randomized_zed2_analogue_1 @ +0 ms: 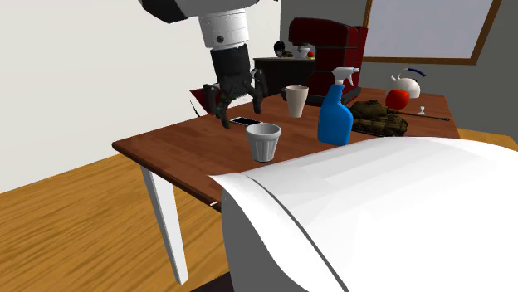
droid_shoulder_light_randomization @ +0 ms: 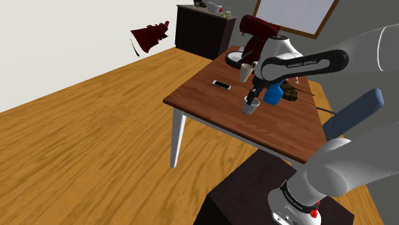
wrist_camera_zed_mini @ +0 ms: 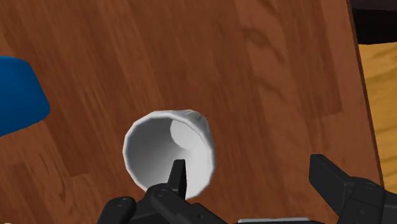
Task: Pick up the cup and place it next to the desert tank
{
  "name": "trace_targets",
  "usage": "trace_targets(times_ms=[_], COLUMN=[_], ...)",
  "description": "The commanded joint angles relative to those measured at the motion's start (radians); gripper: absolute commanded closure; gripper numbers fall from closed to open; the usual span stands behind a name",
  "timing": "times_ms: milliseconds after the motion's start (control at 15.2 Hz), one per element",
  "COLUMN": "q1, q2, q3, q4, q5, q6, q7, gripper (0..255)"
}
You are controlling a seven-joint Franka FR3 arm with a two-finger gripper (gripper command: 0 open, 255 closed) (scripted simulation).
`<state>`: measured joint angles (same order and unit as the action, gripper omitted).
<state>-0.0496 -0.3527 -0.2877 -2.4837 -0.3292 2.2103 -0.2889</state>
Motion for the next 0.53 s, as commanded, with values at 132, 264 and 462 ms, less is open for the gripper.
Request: trace_targets(times_ms=[132,264,462], q1=[-0.005,-0.007,-0.010], q2=[0.120,0.140,0.172], q3=[-0.044,-0.049,-0.058], q4=[0.034,0.024,0.011], q5=[-0.007,-0.009,-0.010], q6=[0.101,0.131,0.177], q7=[-0.070,-0.071,-0.072], gripper=[0,0,0])
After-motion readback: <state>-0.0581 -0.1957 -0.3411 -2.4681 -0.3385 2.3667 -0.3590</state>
